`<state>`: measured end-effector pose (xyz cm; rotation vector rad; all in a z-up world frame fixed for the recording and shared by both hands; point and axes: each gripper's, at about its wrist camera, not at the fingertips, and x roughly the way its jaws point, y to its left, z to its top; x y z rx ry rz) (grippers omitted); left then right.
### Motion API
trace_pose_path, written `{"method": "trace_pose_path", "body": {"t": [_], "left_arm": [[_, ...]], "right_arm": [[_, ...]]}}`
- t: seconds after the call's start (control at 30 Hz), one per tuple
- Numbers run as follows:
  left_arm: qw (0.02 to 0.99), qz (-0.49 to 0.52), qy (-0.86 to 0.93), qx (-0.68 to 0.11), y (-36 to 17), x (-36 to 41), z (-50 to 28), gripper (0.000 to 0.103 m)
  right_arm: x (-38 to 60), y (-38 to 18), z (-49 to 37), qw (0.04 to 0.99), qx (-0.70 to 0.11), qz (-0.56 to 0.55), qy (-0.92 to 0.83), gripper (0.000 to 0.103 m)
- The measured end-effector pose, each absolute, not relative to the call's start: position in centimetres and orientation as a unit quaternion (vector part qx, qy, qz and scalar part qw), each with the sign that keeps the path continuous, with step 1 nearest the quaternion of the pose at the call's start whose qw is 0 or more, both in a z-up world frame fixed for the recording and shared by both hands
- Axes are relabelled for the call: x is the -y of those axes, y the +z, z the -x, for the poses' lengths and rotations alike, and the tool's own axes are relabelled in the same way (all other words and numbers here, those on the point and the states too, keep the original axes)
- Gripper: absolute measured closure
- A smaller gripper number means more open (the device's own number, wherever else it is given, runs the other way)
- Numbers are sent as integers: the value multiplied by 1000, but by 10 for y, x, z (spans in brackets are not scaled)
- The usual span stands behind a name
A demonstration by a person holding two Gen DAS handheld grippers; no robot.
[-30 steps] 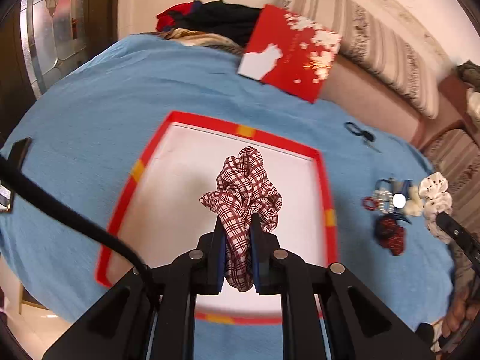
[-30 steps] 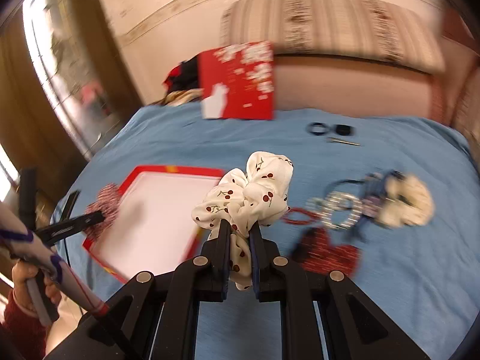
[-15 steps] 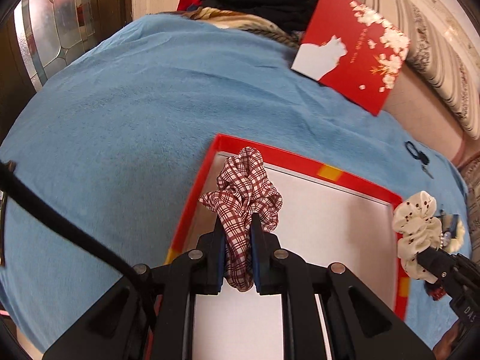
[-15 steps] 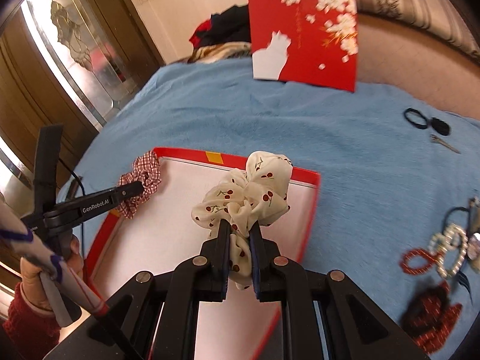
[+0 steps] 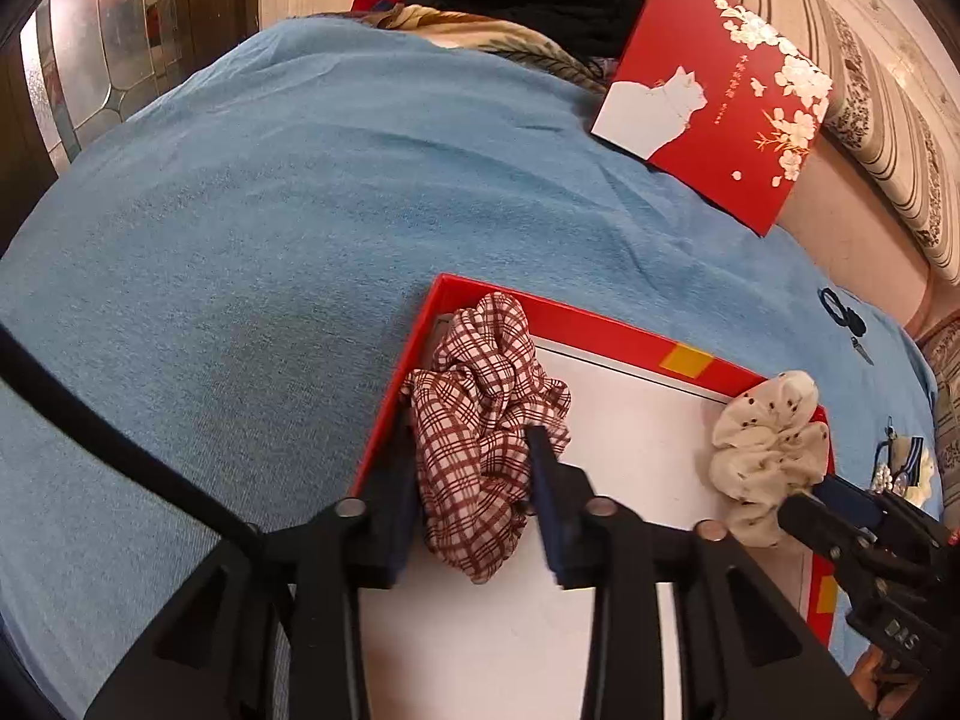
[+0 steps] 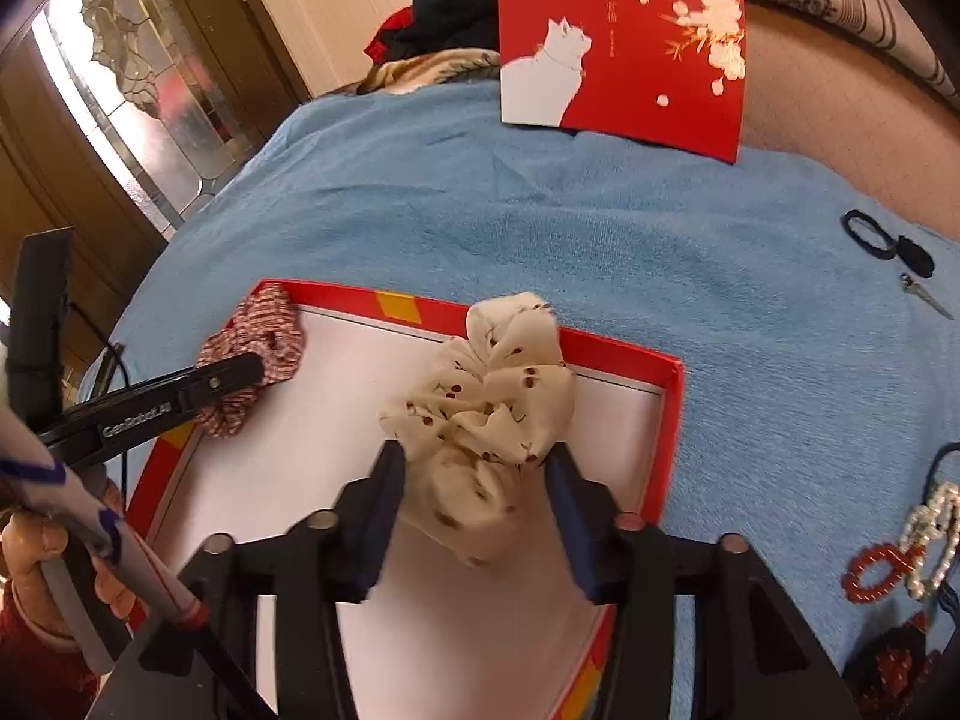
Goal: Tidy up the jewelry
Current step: 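Carry both scrunchies into the red tray and open both tools, then withdraw both open tools from the tray back toward the jewelry pile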
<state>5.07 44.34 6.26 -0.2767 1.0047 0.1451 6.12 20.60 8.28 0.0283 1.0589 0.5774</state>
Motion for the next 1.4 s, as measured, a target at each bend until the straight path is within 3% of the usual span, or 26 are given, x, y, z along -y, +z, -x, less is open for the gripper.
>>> {"method": "trace_pose_path", "body": {"t": [0.17, 0.33, 0.4, 0.47, 0.73, 1.0, 1.1, 1.17, 1.4], "left_arm": [[871, 145, 74, -464, 85, -440, -29, 64], [878, 144, 97, -445, 110, -434, 13, 54], [877, 148, 107, -444, 116, -430, 31, 53], [876, 153, 113, -444, 120, -427, 47, 52], [879, 158, 128, -432, 140, -408, 96, 52], [888, 145, 117, -419, 162, -356, 124, 51], [892, 147, 112, -413, 167, -333, 133, 47], [891, 156, 111, -411, 168, -321, 138, 45], [882, 153, 101, -433, 149, -275, 157, 45]], "right_arm": [[-184, 111, -26, 840, -472, 3, 270, 42], [-158, 111, 13, 840, -479, 13, 254, 42], [-155, 102, 25, 827, -495, 4, 268, 49], [-156, 93, 37, 813, -512, 0, 278, 64], [-157, 72, 56, 797, -542, -11, 268, 82], [-159, 80, 75, 786, -537, 0, 307, 80], [-142, 92, 84, 798, -523, 3, 301, 72], [-125, 100, 88, 808, -514, 0, 289, 60], [-30, 117, 102, 836, -498, -47, 224, 51]]}}
